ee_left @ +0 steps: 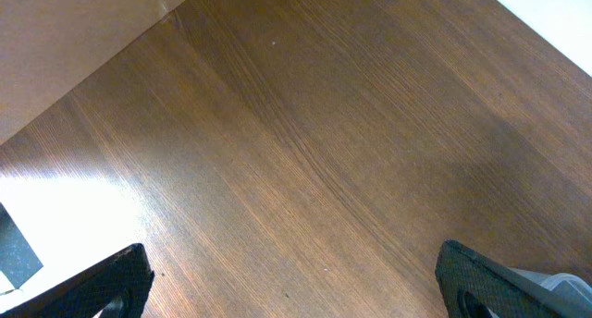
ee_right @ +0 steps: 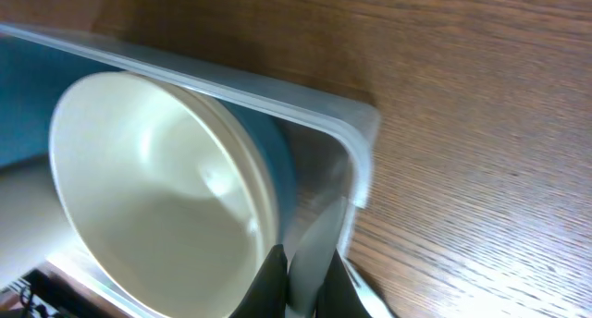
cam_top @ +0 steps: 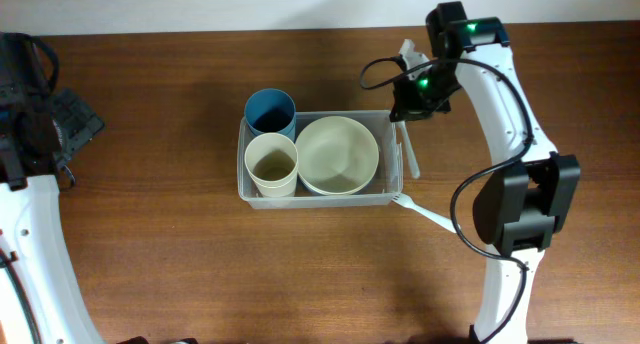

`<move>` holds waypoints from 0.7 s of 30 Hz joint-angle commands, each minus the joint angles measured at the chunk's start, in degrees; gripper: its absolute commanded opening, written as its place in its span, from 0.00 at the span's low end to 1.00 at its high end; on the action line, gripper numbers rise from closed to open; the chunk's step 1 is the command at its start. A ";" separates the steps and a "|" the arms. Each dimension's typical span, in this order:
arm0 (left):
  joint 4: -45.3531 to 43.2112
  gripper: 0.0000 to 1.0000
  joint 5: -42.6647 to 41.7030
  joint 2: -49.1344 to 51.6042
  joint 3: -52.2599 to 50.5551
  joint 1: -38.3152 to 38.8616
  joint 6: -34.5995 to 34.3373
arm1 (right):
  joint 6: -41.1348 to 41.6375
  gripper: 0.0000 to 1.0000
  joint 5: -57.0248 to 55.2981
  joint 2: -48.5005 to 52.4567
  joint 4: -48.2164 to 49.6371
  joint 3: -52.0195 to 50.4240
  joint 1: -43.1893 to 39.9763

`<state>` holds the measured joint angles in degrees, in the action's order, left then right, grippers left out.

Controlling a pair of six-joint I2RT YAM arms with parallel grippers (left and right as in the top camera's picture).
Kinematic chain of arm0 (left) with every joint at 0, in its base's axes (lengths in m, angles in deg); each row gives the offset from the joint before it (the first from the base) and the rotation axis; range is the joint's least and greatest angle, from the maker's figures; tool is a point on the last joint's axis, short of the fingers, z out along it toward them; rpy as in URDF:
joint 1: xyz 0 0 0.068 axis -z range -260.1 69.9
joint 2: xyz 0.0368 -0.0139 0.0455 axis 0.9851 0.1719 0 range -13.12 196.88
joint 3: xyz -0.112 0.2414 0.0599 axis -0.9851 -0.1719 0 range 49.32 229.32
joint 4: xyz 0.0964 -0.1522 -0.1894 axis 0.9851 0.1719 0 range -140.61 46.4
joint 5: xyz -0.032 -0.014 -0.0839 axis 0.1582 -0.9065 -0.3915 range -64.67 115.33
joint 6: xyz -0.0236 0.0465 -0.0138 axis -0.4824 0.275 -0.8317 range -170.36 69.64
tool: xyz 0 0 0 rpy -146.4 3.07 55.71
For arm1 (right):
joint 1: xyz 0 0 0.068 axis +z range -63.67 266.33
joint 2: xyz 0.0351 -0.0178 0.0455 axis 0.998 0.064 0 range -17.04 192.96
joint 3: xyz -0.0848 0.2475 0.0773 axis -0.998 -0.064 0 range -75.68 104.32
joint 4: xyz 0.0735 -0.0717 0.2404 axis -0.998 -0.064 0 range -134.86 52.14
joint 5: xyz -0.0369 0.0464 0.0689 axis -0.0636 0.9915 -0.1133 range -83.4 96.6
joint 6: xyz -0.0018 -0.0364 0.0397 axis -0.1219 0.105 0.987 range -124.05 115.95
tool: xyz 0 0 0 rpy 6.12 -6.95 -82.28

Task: Pack container
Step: 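Lower the spoon into the container's right edge and release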

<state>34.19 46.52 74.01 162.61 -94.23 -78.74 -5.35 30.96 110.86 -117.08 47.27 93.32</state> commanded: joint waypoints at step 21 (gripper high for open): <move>0.07 1.00 -0.04 0.20 -0.13 -0.24 -0.72 | 10.01 0.04 -4.83 -0.13 3.32 0.81 4.50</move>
<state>34.17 46.52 74.01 162.61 -94.21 -78.72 3.81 28.03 110.86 -113.67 47.27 97.75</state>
